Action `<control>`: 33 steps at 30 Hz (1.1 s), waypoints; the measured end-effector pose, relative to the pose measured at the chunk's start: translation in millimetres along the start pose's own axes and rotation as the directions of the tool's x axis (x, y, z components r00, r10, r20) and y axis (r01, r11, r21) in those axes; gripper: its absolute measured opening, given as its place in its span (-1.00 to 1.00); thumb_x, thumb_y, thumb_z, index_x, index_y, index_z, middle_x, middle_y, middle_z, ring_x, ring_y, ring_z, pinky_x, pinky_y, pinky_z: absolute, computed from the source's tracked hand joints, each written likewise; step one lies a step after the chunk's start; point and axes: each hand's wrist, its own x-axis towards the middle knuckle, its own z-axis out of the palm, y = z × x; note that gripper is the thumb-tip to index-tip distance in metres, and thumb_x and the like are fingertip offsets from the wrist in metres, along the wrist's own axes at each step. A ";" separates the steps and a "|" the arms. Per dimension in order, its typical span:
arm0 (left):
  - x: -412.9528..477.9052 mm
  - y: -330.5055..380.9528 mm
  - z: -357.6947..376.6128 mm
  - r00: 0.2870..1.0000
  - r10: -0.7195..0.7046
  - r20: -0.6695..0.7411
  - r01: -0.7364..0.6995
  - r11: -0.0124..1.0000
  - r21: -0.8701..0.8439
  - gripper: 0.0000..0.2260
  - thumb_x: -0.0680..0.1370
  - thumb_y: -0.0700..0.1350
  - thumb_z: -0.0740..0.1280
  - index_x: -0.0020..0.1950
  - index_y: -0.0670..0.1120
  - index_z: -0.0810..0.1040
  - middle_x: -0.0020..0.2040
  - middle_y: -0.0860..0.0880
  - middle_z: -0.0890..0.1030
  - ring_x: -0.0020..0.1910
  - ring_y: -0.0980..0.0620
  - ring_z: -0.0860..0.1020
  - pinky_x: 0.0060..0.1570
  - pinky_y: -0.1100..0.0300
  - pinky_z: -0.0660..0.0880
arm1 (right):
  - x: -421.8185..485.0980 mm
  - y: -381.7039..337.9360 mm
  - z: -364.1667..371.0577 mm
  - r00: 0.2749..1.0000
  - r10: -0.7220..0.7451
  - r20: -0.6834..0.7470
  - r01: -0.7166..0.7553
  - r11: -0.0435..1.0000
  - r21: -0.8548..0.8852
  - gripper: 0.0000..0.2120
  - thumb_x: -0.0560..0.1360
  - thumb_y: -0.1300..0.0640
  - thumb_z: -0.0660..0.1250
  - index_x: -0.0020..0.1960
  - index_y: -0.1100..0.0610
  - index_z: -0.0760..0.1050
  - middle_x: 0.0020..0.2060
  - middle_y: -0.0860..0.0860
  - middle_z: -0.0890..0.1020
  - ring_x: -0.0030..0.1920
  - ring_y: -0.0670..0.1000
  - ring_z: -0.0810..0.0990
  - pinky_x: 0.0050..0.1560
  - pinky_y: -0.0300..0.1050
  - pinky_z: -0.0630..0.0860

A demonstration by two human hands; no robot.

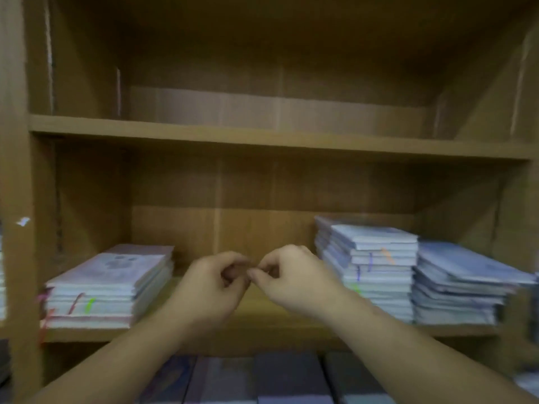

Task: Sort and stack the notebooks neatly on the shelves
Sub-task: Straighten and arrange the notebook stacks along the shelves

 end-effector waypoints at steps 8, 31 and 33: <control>74.9 102.8 94.2 0.947 -0.230 0.225 0.309 0.847 -0.432 -0.74 0.66 -0.02 0.32 0.02 -0.21 0.63 -0.22 -0.14 0.57 -0.30 -0.01 0.56 -0.19 0.13 0.64 | -34.9 132.4 -113.7 0.836 0.138 -0.532 -0.130 0.990 0.052 -0.80 0.56 -0.06 0.33 0.07 -0.02 0.66 -0.08 -0.08 0.56 -0.07 -0.10 0.55 -0.02 -0.13 0.48; 135.9 127.0 135.0 0.735 -0.424 0.529 0.670 0.579 -0.465 -0.85 0.57 -0.05 0.40 -0.08 -0.12 0.58 -0.23 -0.12 0.57 -0.46 0.00 0.49 -0.46 0.25 0.41 | -4.5 200.0 -112.2 0.799 0.578 -0.164 -0.465 0.768 0.442 -0.73 0.53 -0.07 0.42 0.09 0.11 0.57 0.00 0.06 0.62 0.06 0.07 0.58 0.11 -0.05 0.52; 132.9 132.4 136.7 0.737 -0.403 0.542 0.658 0.608 -0.444 -0.81 0.59 0.02 0.38 -0.09 -0.09 0.57 -0.26 -0.09 0.54 -0.48 0.03 0.44 -0.51 0.26 0.34 | -6.3 201.3 -112.4 0.791 0.583 -0.185 -0.457 0.764 0.455 -0.71 0.50 -0.11 0.44 0.03 0.11 0.61 -0.04 0.08 0.66 0.03 0.09 0.62 0.09 -0.02 0.56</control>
